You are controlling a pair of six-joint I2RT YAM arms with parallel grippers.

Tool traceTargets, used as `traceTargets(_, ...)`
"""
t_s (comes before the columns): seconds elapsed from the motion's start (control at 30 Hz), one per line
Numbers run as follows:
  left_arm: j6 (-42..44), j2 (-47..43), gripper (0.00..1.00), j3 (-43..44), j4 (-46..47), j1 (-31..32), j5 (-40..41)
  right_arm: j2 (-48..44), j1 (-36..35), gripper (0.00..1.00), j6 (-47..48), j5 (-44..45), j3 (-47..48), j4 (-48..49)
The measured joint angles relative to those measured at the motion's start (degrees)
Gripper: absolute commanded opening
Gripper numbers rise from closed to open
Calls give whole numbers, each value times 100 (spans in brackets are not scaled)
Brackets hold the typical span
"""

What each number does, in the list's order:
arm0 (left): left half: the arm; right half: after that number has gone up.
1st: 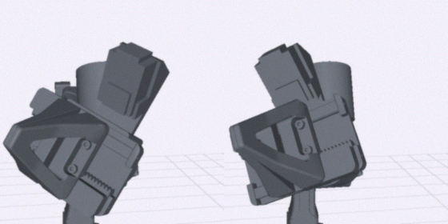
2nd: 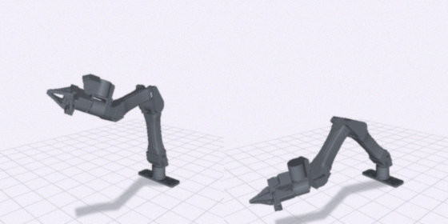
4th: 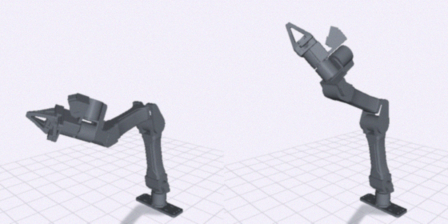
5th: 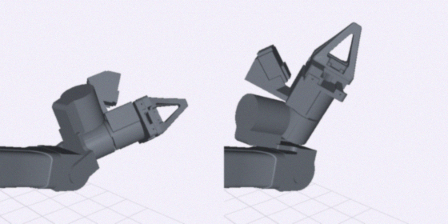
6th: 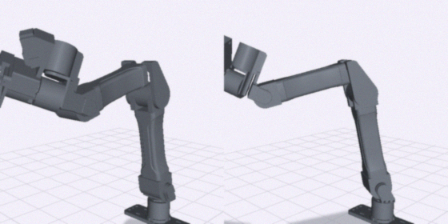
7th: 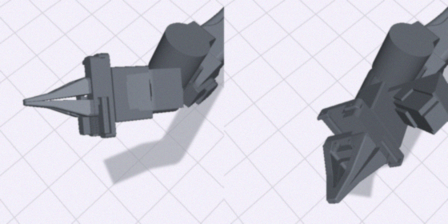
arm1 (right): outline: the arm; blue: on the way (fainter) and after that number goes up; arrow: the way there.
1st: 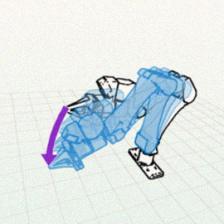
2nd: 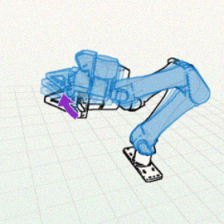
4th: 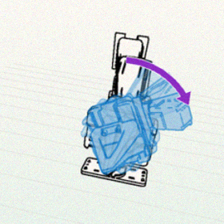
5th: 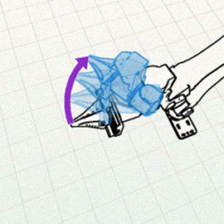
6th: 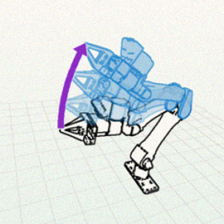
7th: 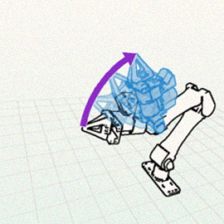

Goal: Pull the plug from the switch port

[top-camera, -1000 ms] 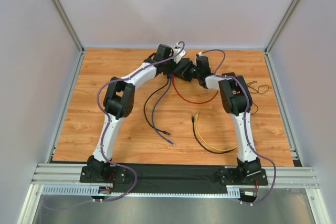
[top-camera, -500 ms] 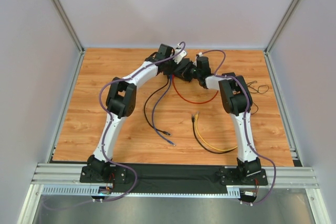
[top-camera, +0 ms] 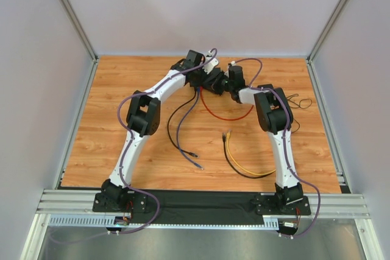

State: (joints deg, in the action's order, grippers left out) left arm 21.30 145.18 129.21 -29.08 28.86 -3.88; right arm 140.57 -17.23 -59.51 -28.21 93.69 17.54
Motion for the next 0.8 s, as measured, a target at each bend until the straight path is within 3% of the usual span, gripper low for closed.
traceTargets(0.8,4,199,48,463,-474,122,120,-358,-13,0,-52,249,-612,192)
